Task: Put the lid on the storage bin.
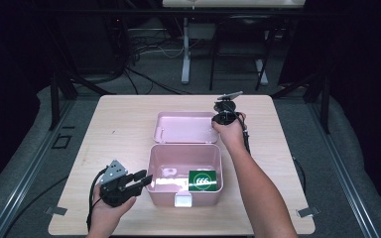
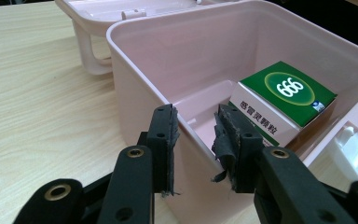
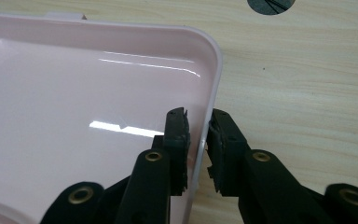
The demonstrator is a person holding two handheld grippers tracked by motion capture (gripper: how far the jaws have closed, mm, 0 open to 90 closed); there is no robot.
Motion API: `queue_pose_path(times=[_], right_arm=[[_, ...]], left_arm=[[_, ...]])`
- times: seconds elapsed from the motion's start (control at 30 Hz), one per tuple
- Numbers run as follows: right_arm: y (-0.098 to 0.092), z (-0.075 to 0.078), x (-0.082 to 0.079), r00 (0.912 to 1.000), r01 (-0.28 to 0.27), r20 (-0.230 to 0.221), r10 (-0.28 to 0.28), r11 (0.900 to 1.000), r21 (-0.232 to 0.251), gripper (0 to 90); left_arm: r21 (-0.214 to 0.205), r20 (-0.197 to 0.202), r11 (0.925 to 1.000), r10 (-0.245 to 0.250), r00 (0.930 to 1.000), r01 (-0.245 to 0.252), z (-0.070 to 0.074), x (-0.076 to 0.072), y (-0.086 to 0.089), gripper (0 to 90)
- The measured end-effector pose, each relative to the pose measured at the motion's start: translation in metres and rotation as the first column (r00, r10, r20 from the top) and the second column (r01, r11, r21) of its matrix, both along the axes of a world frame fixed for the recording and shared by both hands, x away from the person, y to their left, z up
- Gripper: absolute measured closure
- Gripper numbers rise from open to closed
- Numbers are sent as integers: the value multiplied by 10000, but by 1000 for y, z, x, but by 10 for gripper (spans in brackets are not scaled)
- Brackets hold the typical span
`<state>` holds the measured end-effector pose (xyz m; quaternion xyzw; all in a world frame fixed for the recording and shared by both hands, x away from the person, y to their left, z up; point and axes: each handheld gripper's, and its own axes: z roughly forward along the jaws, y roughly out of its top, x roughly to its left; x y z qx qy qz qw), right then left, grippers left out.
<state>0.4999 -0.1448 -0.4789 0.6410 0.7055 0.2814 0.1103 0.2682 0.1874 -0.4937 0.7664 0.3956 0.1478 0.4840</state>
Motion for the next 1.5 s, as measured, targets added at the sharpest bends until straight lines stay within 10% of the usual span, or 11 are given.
queue_pose_path(times=[1.5], right_arm=[[-7,53,-29,9848,-157,1732,110,9995,259,859]], left_arm=[[27,21,9999,109,9999,-109,0,0,-1,680]])
